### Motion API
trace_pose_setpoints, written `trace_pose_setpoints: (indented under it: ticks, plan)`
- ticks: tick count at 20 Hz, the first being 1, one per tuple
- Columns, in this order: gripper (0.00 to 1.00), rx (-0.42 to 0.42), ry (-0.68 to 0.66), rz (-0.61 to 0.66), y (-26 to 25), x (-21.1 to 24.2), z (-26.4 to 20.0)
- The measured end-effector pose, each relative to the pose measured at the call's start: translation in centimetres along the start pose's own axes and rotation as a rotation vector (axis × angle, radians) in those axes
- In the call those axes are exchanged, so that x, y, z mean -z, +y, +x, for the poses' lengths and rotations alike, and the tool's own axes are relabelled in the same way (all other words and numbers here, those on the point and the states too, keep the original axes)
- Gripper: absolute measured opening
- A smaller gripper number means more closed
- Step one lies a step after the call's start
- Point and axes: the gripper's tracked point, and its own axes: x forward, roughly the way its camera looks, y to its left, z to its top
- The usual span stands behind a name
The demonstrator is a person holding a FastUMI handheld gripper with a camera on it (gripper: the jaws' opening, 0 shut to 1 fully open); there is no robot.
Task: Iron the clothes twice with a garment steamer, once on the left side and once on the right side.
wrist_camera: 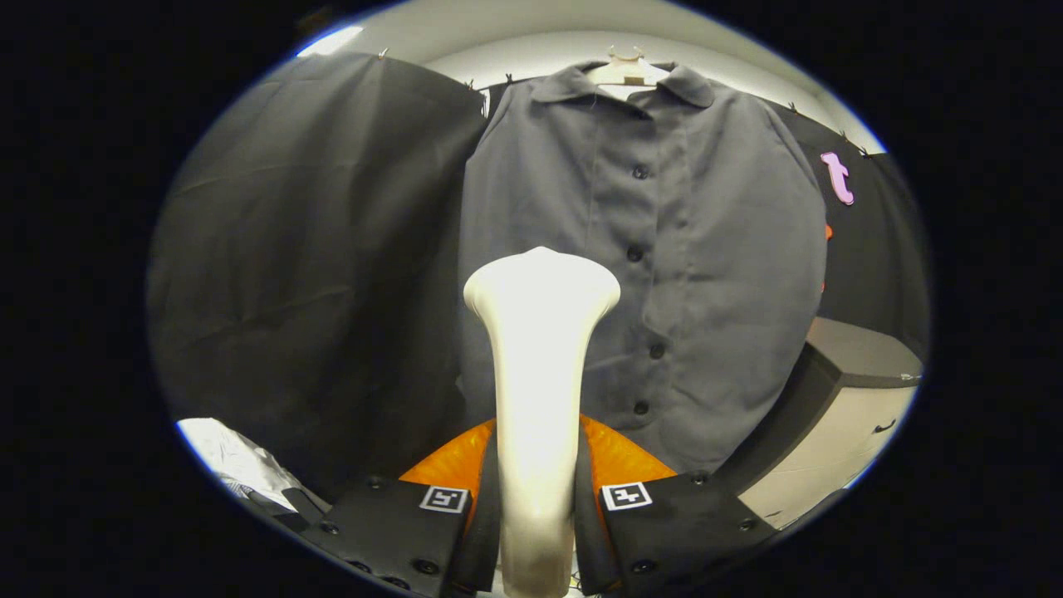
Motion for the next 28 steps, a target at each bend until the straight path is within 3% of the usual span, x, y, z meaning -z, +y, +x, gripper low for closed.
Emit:
trace_pose_setpoints:
  ticks: [7,10,17,28]
  plan:
    - [0.44,0.052,-0.165,0.023,-5.4,-7.1,-6.4]
    - [0.44,0.045,-0.199,0.068,-6.6,-7.6,-9.4]
    - [0.44,0.146,-0.268,0.068,-11.9,-9.2,-14.9]
    - [0.44,0.169,-0.293,0.128,-15.7,-9.4,-20.2]
